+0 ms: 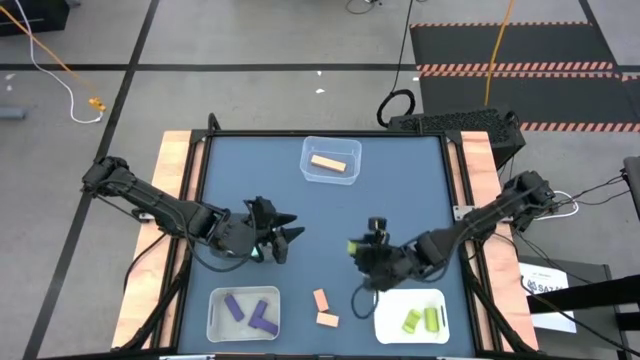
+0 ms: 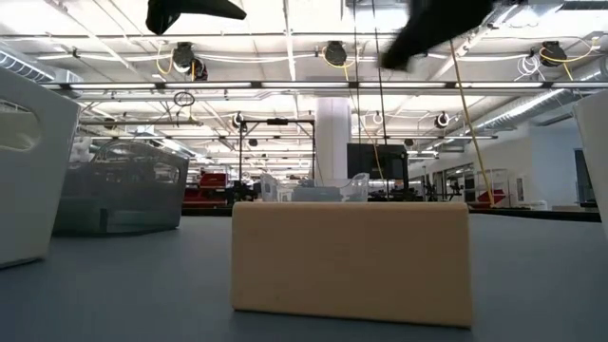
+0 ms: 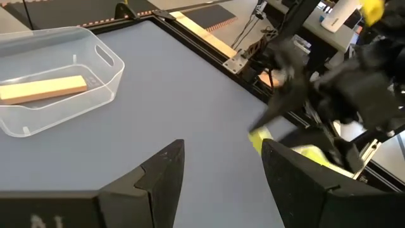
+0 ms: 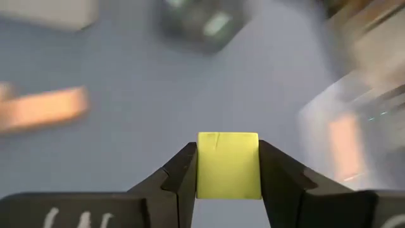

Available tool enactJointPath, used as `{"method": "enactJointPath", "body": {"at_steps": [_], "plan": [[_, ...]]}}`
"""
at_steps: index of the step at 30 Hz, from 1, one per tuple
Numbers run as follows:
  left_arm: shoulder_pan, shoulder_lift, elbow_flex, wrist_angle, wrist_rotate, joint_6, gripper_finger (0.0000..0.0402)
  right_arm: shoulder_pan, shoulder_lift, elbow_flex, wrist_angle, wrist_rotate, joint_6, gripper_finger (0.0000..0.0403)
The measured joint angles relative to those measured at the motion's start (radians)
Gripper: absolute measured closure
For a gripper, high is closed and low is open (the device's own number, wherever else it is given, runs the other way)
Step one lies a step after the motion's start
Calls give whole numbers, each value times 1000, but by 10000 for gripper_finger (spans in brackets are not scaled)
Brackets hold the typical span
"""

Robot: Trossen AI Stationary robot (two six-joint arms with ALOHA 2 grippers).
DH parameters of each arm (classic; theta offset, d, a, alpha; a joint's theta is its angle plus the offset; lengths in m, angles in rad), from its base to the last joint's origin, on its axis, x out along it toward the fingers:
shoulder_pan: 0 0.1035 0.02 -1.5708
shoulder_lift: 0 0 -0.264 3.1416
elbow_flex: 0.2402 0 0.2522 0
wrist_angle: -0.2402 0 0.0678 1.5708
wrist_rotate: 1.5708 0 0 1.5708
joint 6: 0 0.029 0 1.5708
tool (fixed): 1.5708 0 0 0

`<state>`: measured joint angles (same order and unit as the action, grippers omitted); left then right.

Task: Sort & place blocks by color
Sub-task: Put the green blocks into the white bin

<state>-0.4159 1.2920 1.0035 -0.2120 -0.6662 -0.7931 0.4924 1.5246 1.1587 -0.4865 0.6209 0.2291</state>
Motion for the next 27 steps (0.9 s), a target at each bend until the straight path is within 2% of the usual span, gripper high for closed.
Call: {"method": "enactJointPath", "body": {"at_steps": [6, 12, 15, 21, 27], "plan": [[0, 0, 0, -1, 1, 3, 190, 73, 0, 0, -209, -421, 402, 280], [0, 0, 0, -2, 1, 5, 190, 188, 0, 0, -248, -682, 667, 280], [0, 0, 0, -2, 2, 5, 190, 244, 0, 0, -238, -696, 737, 280], [0, 0, 0, -2, 3, 1, 190, 296, -2, -51, -136, -643, 785, 277], [0, 0, 0, -2, 54, 2, 190, 296, -2, -111, -5, -656, 785, 234]]}}
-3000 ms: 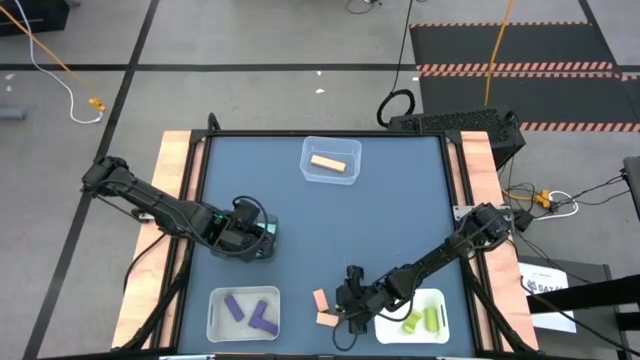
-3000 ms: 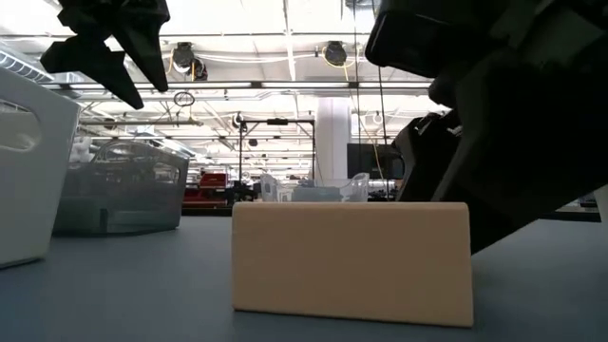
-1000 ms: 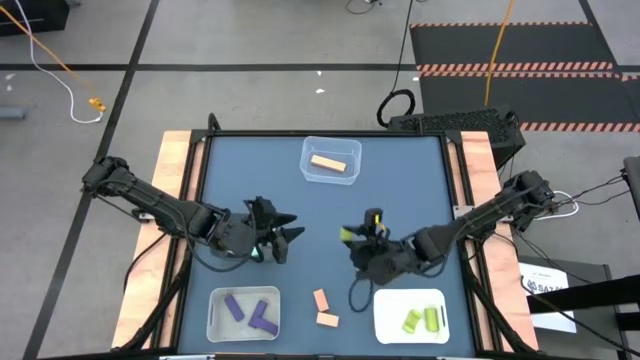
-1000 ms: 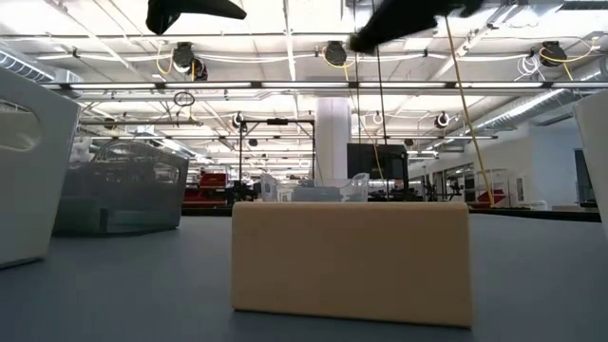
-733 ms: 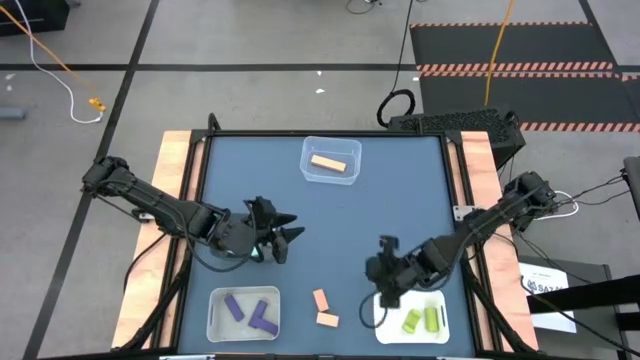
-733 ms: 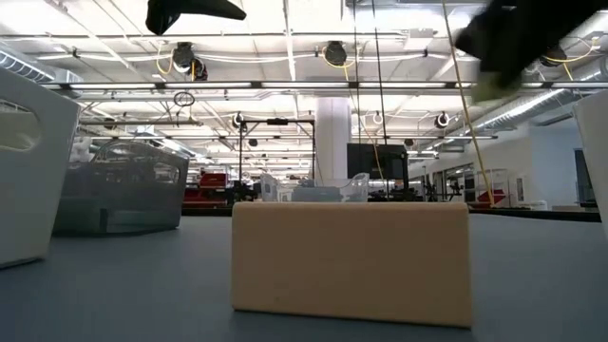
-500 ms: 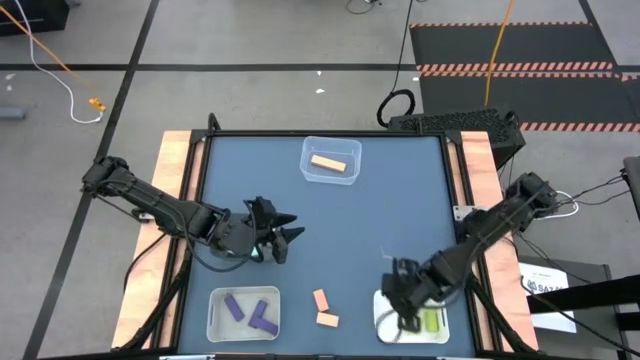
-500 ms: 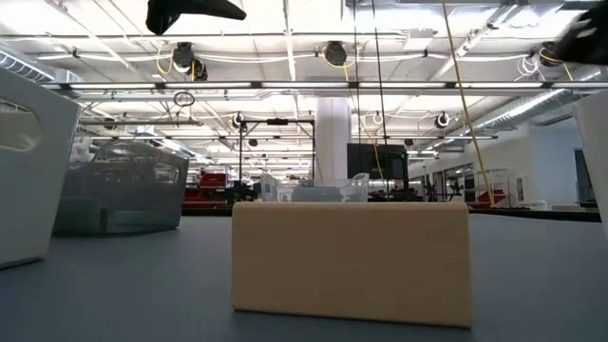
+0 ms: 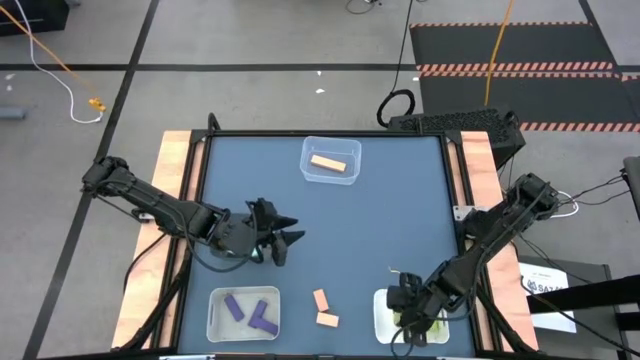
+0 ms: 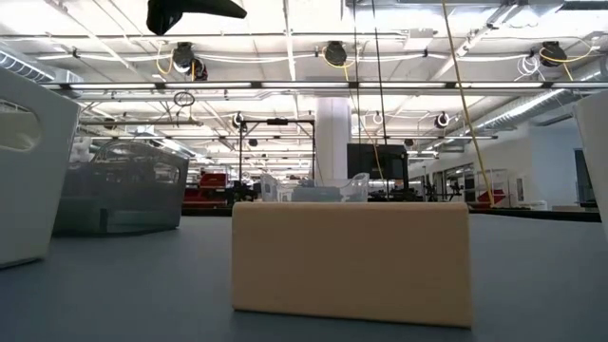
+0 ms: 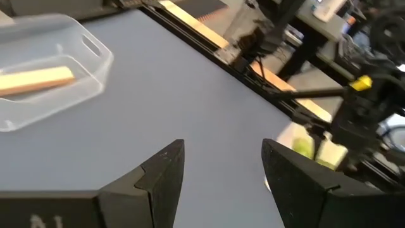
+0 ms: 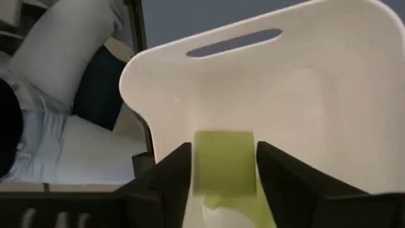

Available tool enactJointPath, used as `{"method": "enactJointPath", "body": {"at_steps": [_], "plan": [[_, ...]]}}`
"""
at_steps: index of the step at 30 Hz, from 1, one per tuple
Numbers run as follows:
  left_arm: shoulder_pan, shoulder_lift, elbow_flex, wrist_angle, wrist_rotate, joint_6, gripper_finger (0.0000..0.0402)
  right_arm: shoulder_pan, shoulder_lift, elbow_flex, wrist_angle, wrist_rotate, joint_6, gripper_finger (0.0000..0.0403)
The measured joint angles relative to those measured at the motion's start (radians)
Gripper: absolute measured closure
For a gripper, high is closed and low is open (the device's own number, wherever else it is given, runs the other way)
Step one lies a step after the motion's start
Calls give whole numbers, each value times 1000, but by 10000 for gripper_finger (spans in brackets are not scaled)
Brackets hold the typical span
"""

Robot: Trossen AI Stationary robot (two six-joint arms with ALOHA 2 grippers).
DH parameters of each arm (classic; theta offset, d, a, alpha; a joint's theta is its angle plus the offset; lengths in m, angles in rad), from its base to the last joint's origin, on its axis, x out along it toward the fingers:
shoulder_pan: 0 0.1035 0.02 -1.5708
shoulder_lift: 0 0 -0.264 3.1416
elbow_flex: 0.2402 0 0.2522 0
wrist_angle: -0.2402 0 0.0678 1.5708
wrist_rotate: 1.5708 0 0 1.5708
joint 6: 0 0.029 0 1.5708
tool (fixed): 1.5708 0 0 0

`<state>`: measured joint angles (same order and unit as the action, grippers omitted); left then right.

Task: Sort & place blocks by color
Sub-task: Put the green blocks into the white bin, then put the bottom orange blocks into the transparent bin

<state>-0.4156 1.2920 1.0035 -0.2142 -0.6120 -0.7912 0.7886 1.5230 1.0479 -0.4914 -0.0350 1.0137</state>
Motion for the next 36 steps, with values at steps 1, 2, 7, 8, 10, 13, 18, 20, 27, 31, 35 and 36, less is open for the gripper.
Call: {"method": "enactJointPath", "body": {"at_steps": [1, 2, 7, 8, 10, 13, 18, 20, 27, 31, 35, 36], "plan": [[0, 0, 0, 0, 20, 1, 190, -3, 0, -4, 4, -13, -1, 223], [0, 0, 0, 0, 40, 1, 190, -6, 0, -4, 3, -26, -4, 213], [-1, 0, 0, 0, 71, 4, 190, -37, -19, 4, 28, -161, -6, 169], [-1, 0, 0, 0, 71, 7, 190, -44, -30, 4, 38, -170, -11, 163], [-1, 0, 0, 0, 70, 21, 190, -53, -56, 5, 56, -170, -48, 154], [0, 1, 0, 1, 70, 28, 190, -77, -91, 6, 94, -117, -141, 148], [0, 11, 0, 0, 66, 38, 190, -140, -115, 6, 246, 33, -387, 147], [0, 19, 0, 5, 62, 38, 190, -169, -107, -2, 323, 54, -486, 147], [0, 40, 0, -2, 62, 12, 190, -279, 9, -35, 556, 61, -607, 147], [-1, 49, 0, 0, 63, 1, 190, -311, 101, -35, 611, 53, -639, 147], [-8, 51, 0, -5, 66, -13, 190, -324, 178, -36, 685, -34, -661, 147], [-11, 50, 0, -5, 66, -17, 190, -324, 197, -36, 715, -63, -660, 147]]}}
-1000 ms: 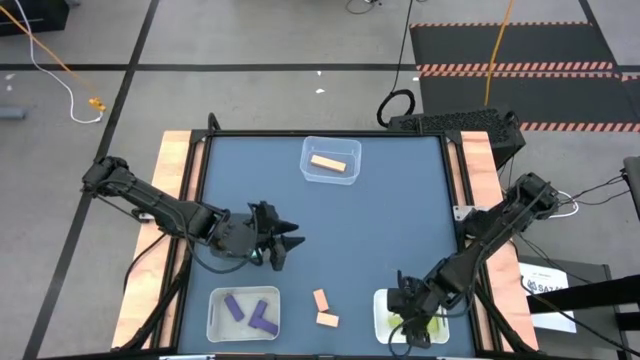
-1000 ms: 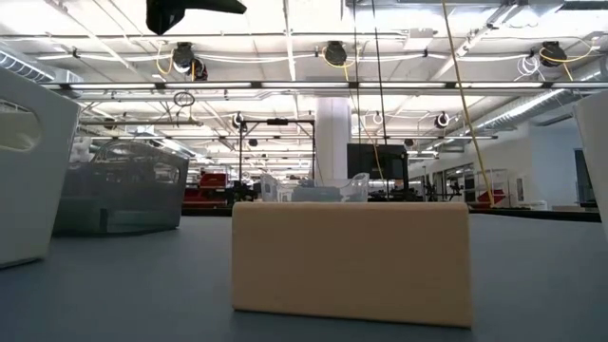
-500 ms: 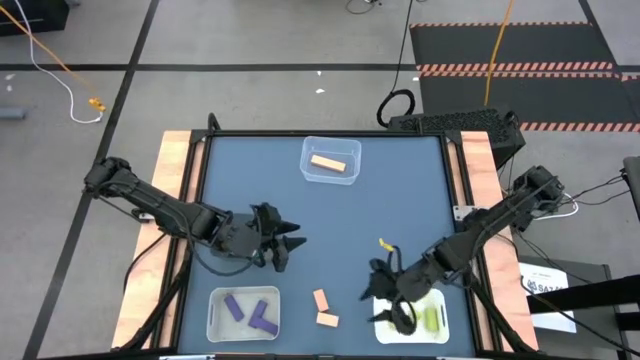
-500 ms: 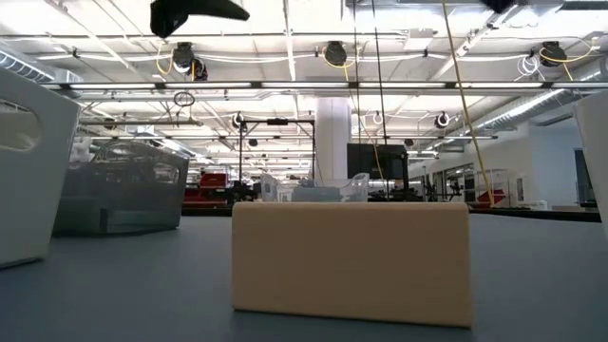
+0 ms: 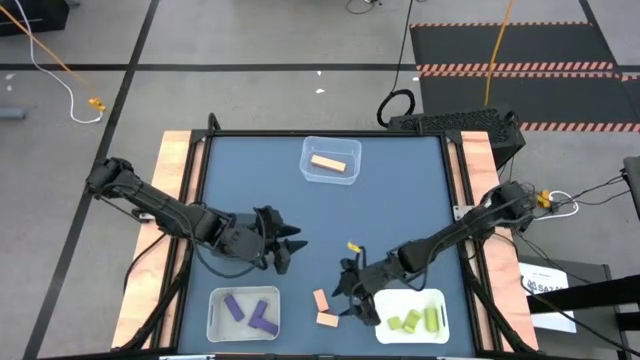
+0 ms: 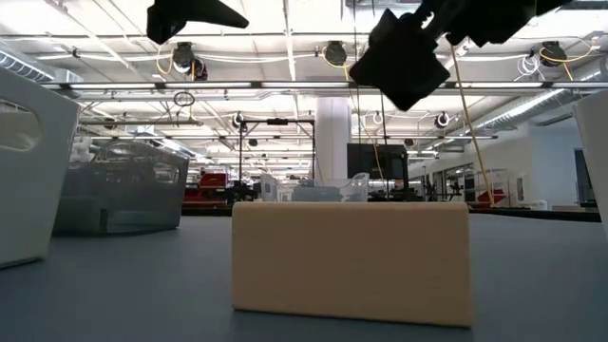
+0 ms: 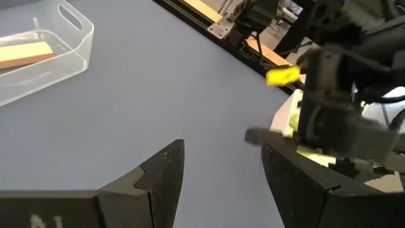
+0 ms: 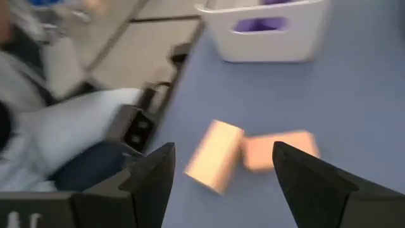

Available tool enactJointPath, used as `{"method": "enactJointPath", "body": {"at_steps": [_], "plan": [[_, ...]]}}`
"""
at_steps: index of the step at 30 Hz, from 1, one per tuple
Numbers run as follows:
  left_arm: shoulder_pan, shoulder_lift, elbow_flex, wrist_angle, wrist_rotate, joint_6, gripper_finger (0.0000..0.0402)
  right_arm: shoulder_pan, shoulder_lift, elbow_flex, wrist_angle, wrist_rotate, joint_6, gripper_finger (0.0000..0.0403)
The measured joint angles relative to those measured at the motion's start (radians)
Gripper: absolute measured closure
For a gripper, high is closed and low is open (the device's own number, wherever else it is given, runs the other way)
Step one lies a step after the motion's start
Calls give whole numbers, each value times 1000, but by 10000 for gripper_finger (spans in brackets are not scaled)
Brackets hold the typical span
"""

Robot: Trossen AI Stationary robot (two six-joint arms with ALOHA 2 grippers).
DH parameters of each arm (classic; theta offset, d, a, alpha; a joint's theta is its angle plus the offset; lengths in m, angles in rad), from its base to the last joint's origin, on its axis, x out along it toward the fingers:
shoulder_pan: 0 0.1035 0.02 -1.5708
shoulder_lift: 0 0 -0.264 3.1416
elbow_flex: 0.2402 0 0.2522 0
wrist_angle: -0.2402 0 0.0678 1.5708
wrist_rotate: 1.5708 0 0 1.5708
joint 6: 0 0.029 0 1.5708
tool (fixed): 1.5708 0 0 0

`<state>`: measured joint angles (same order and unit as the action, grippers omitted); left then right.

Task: Sort & place blocks by color
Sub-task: Put the bottom orange blocks into the transparent bin

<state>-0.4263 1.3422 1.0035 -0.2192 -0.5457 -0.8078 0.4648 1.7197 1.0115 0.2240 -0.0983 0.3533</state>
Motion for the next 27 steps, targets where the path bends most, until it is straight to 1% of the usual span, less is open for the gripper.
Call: {"method": "enactJointPath", "body": {"at_steps": [2, 7, 9, 12, 14, 16, 22, 24, 27], "plan": [[-4, 0, 0, 0, 0, -6, 190, 2, 41, 1, 69, -36, -3, 147], [-16, 0, 0, 5, 1, -17, 190, 29, 140, 1, 206, -28, -23, 147], [-22, 0, 0, 6, 2, -26, 190, 41, 166, 1, 244, 17, -30, 147], [-30, 0, 0, 6, 2, -33, 190, 61, 194, 5, 241, 126, -67, 147], [-35, 0, 0, 8, 2, -36, 190, 73, 206, 7, 243, 175, -81, 147], [-39, 0, 0, 8, 2, -40, 190, 82, 218, 16, 243, 203, -79, 147], [-41, 0, 0, 12, 0, -44, 190, 116, 262, 66, 239, 212, -79, 147], [-41, 0, 0, 12, -4, -44, 190, 128, 266, 80, 216, 254, -90, 147], [-41, 0, 0, 12, -5, -45, 190, 139, 267, 82, 176, 354, -130, 147]]}}
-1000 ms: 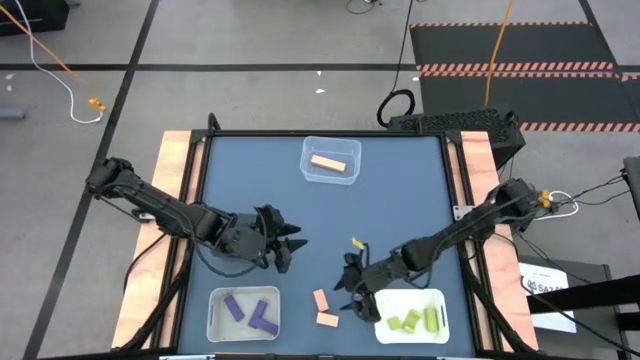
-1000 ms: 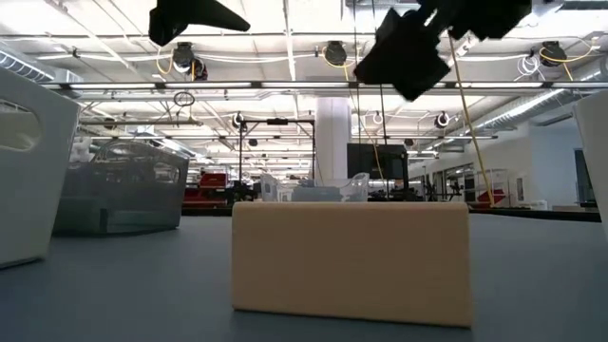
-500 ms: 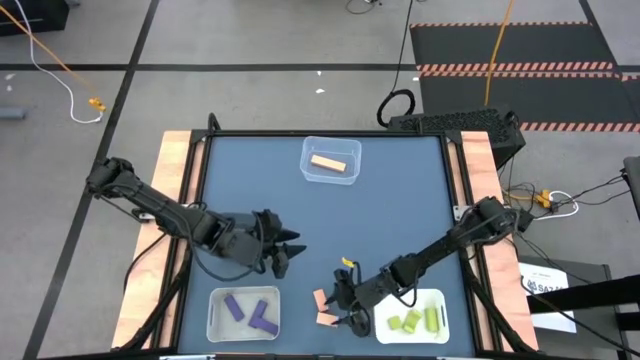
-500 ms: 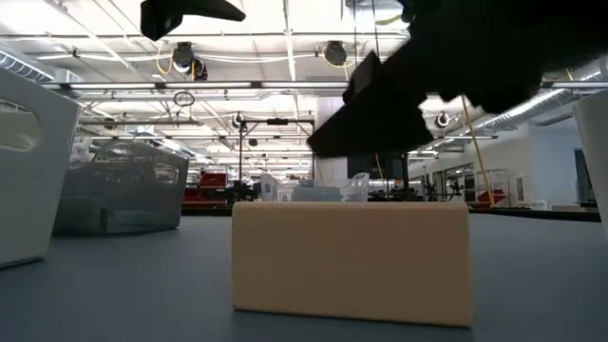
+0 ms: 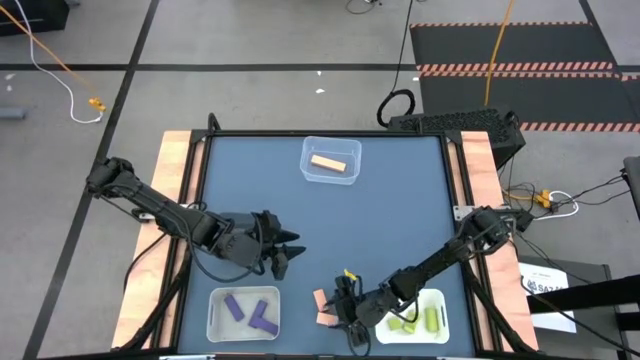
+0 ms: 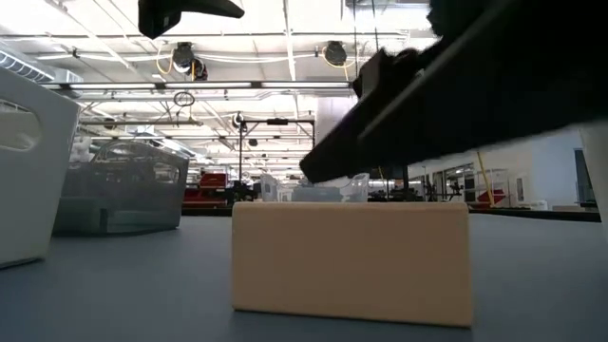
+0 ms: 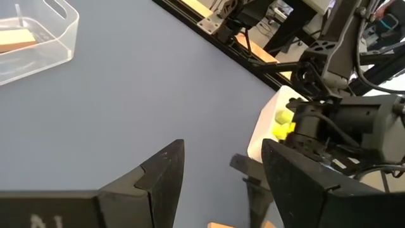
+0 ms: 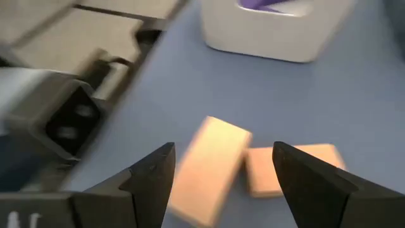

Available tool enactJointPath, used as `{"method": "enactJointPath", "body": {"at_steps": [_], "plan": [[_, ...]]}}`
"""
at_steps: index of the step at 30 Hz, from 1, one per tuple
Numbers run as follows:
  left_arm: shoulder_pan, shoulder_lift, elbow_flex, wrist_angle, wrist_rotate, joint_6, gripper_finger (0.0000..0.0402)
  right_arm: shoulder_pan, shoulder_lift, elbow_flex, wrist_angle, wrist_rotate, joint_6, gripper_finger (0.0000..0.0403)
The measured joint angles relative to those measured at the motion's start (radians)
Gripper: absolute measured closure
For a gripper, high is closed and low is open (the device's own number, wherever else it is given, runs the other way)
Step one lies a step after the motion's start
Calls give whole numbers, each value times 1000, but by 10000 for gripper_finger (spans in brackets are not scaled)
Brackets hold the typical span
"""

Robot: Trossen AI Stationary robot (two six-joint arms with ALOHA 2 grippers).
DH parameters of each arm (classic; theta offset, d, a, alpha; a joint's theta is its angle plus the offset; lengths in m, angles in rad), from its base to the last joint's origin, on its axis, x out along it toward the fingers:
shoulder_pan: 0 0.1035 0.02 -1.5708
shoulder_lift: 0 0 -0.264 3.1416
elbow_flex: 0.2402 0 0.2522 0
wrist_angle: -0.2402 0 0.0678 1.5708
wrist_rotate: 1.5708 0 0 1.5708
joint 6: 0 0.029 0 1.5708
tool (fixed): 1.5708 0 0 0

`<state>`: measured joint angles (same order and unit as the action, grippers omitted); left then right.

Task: Sort & place blocks by color
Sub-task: Put the bottom orange blocks into the transparent bin

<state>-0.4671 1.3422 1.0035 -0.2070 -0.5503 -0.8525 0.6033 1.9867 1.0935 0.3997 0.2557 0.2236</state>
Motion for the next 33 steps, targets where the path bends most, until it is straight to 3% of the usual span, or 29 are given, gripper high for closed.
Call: {"method": "enactJointPath", "body": {"at_steps": [25, 29, 33], "plan": [[1, 0, 0, 1, -2, -17, 190, 21, 51, 2, 3, -17, 238, 149], [1, 0, 0, 1, -2, -17, 190, 19, 58, 0, -15, -15, 245, 174], [1, 0, 0, 0, -2, -17, 190, 8, 57, 0, -24, -17, 248, 227]]}}
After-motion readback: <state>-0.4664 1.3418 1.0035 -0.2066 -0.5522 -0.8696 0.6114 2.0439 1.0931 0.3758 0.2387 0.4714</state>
